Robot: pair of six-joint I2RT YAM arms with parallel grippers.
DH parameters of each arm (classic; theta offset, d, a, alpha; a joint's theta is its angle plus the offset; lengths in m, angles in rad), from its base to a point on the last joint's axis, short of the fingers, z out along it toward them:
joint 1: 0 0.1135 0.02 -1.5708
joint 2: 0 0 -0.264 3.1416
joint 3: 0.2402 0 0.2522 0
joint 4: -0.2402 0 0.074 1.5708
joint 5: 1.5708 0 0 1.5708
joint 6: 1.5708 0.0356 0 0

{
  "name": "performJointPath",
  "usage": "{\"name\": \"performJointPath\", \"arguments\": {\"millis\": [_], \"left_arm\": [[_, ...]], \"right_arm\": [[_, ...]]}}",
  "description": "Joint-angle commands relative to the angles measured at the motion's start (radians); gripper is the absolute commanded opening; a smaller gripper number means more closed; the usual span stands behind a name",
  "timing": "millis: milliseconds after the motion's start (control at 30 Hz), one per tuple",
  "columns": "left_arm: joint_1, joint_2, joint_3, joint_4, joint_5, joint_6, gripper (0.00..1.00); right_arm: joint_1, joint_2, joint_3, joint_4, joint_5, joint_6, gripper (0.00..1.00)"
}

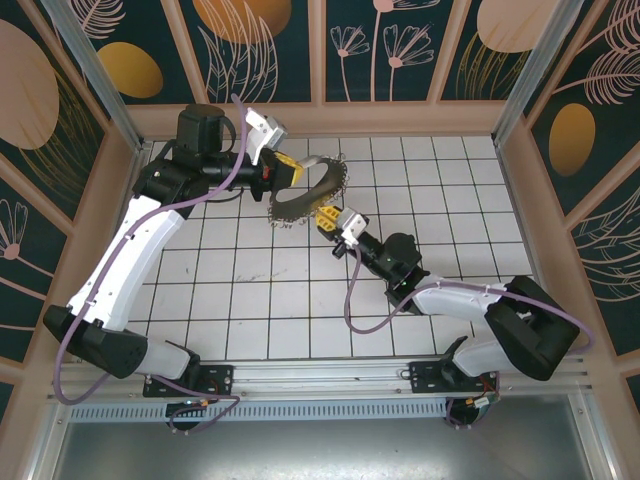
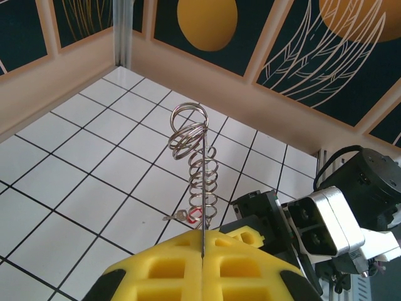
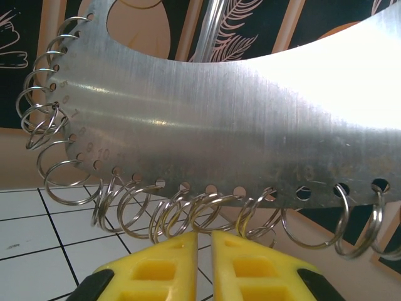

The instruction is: Put the keys on the keyring

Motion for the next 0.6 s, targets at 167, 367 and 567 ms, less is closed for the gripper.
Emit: {"name": "performJointPath", "arguments": {"millis": [167, 367, 567], "left_arm": [[-0.005, -0.033, -0.013, 0.038, 0.017, -0.014, 0.0], [-0.005, -0.035, -0.016, 0.043, 0.014, -0.015, 0.0], [-0.005, -0.042, -0.021, 0.047, 0.003, -0.016, 0.0]], "right_arm": [[0.024, -0.001, 0.021, 0.062, 0.002, -0.003, 0.18], [0.036, 0.001, 0.013, 0.083, 0.05, -0.006, 0.19], [0.041, 0.002, -0.004, 0.114, 0.1, -0.006, 0.17]]}}
